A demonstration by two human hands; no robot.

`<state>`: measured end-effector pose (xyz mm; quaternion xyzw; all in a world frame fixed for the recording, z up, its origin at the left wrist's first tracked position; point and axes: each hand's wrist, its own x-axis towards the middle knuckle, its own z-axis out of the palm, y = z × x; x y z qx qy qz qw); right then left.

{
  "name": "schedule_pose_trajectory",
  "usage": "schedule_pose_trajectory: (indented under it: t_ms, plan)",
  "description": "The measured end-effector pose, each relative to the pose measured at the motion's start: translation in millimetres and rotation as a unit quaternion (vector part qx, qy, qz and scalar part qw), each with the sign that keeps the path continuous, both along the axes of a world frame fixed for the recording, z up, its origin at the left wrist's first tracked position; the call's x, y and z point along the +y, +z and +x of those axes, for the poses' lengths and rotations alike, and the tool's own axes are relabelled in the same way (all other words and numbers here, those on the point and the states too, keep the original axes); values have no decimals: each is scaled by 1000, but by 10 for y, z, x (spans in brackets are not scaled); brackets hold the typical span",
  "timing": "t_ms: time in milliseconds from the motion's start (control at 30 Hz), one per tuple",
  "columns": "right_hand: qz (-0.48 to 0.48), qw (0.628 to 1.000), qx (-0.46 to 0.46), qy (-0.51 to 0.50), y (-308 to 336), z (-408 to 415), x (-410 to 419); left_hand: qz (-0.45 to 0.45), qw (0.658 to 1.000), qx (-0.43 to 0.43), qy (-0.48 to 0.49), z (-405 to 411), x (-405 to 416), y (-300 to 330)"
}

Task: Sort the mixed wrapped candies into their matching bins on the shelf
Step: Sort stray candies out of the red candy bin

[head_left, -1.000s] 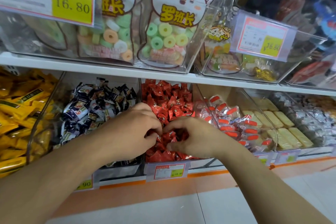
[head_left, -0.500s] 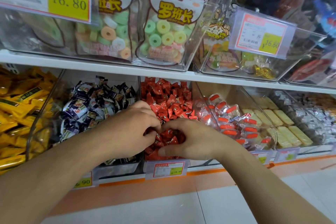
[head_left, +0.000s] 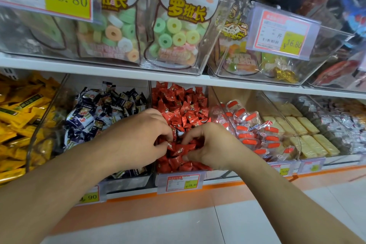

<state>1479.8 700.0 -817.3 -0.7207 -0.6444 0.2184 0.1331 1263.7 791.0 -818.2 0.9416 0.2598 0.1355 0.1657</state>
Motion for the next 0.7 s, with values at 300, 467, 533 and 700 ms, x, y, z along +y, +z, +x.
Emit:
schedule_pose_trajectory:
  t_ms: [300,467,533,700]
  plan:
    - [149,983,27,-108,335,219,98,-17,1000,-1,0,2,13,-18]
    - [179,966,-18,-185,339,222,473,-17,1000,-2,2,19,3,-28]
    - [149,970,-103,-164,319,193,489,-18,1000,-1,0,12,7,-30]
    - [207,967,-122,-85,315,129,313,-23,1000,-6,-6,-7,20,-42]
